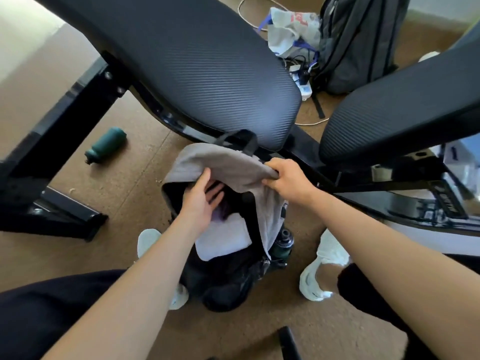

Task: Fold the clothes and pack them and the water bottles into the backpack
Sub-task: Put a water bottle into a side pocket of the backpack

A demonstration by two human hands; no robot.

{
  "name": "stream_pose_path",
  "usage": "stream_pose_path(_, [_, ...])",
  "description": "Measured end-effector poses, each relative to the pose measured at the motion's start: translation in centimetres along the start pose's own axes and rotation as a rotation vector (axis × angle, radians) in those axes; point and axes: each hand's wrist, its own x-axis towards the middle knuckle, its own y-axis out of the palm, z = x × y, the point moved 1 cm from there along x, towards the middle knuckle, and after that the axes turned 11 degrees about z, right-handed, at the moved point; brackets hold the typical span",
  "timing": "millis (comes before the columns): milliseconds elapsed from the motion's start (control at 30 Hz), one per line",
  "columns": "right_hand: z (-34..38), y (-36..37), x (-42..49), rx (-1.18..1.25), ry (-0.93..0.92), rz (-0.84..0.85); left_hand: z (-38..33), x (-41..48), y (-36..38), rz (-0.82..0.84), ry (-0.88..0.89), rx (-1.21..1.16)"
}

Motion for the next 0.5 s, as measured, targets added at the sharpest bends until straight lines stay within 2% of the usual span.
stream_pose_path(100, [1.1, -2.7, -0.5, 0.015, -0.026, -0.101, -1.9, -1.2, 1.9, 0.010, 0.052, -0.011])
stream_pose_path(200, [0.3, -4.3, -1.0, 0.009, 0.067, -0.132, -2.1, -2.8, 3.9, 0.038, 0.067, -0.006])
stream_pose_path(333, [-1.5, -3.6, -1.8, -0.032, 0.303, -0.111, -1.2, -3.9, 6.1, 0.088, -0.019, 0.080])
stream_pose_path(500, [-0.6, -2.7, -3.9, -0.014, 0.306, -0.171, -0.4, -4.7, 4.6, -0.004, -0.139, 0.336])
